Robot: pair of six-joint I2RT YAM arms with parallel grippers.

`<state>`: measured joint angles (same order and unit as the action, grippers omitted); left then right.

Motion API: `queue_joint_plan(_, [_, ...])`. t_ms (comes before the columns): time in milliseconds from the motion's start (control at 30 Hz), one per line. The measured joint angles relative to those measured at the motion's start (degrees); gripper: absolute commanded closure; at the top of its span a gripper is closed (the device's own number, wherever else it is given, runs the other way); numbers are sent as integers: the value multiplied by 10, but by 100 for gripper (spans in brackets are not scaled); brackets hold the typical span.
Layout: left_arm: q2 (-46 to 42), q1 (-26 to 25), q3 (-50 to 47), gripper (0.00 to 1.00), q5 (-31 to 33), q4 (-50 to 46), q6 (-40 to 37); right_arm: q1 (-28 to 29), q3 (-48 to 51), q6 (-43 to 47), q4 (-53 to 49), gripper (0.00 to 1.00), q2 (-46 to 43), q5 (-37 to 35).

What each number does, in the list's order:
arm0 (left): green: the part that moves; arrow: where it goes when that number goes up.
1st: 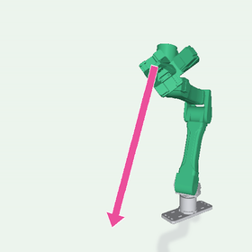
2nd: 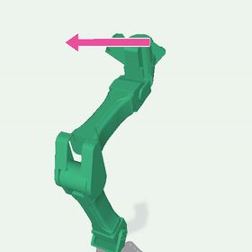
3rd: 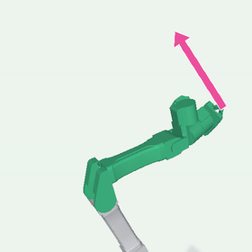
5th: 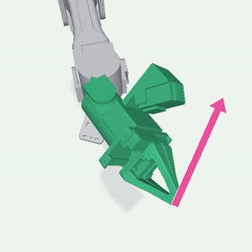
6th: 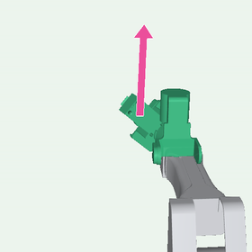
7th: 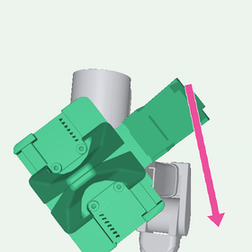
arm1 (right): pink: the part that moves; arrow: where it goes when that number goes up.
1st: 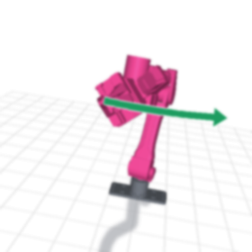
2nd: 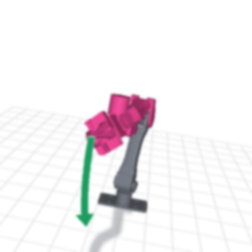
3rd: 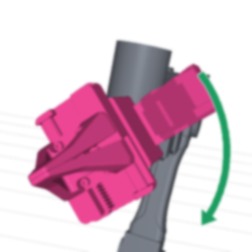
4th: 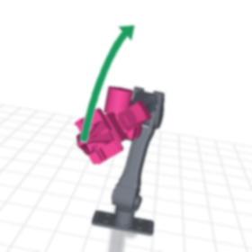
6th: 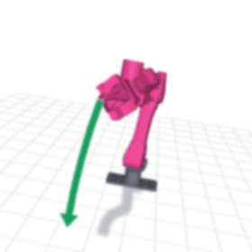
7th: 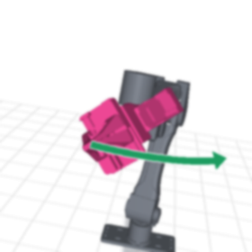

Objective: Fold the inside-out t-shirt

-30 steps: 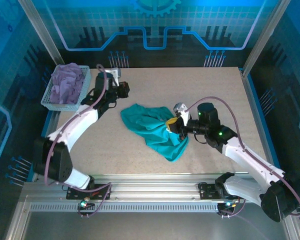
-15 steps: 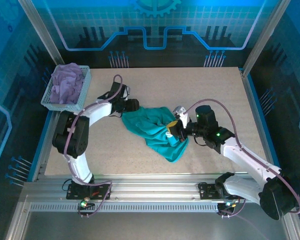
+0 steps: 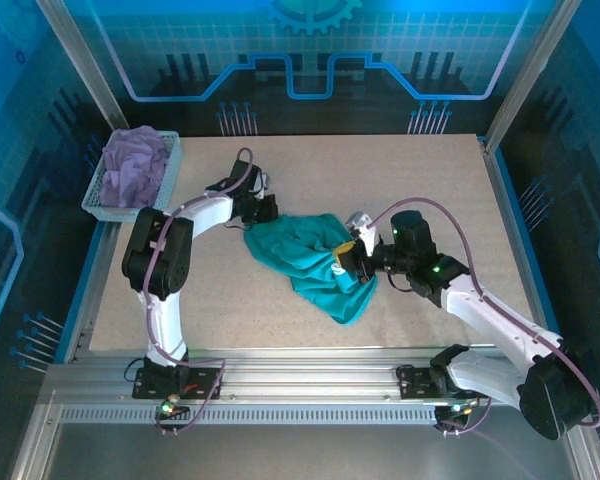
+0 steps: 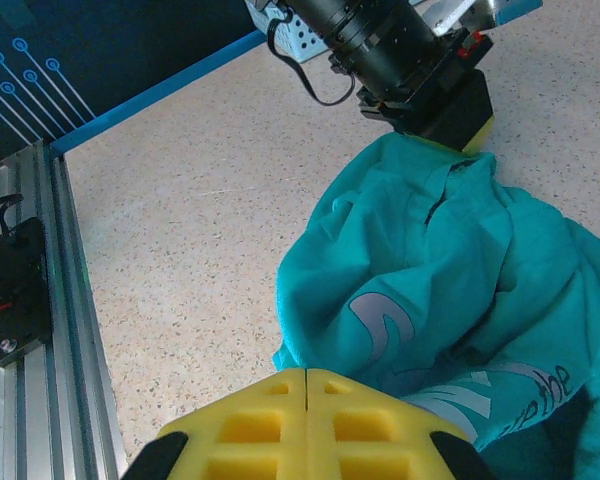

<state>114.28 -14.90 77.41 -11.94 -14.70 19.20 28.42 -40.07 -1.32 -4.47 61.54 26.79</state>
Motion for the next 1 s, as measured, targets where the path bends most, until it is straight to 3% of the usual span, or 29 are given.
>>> queue_joint_plan(167, [-13, 3, -9, 100, -6, 11, 1, 0, 0, 0, 0, 100, -2, -14])
queue_joint_plan(333, [-111, 10, -82, 100, -3, 39, 6, -8, 0, -2, 1, 100, -19, -28])
queue_joint_plan(467, [-144, 11, -82, 54, -2, 48, -1, -10, 0, -2, 3, 100, -21, -28])
queue_joint_plan(500, [-139, 12, -78, 47, -1, 45, -4, -11, 0, -2, 3, 100, -21, -28])
queue_joint_plan(600, [-110, 15, -62, 35, 2, 21, -21, -11, 0, -4, 6, 100, -20, -28])
queue_joint_plan(700, [-70, 20, -42, 30, 6, -15, -39, -11, 0, -4, 7, 100, -20, -28])
queue_joint_plan(767, [-46, 21, -27, 30, 7, -40, -49, -11, 0, -4, 7, 100, -20, -28])
queue_joint_plan(833, [-25, 22, -10, 36, 2, -63, -59, -11, 0, -5, 7, 100, -20, -28])
queue_joint_plan(967, [-7, 22, 3, 71, -19, -81, -69, -11, 2, -7, 7, 100, -20, -28])
queue_joint_plan(1000, [-7, 22, 3, 83, -24, -85, -70, -11, 3, -7, 8, 100, -20, -28])
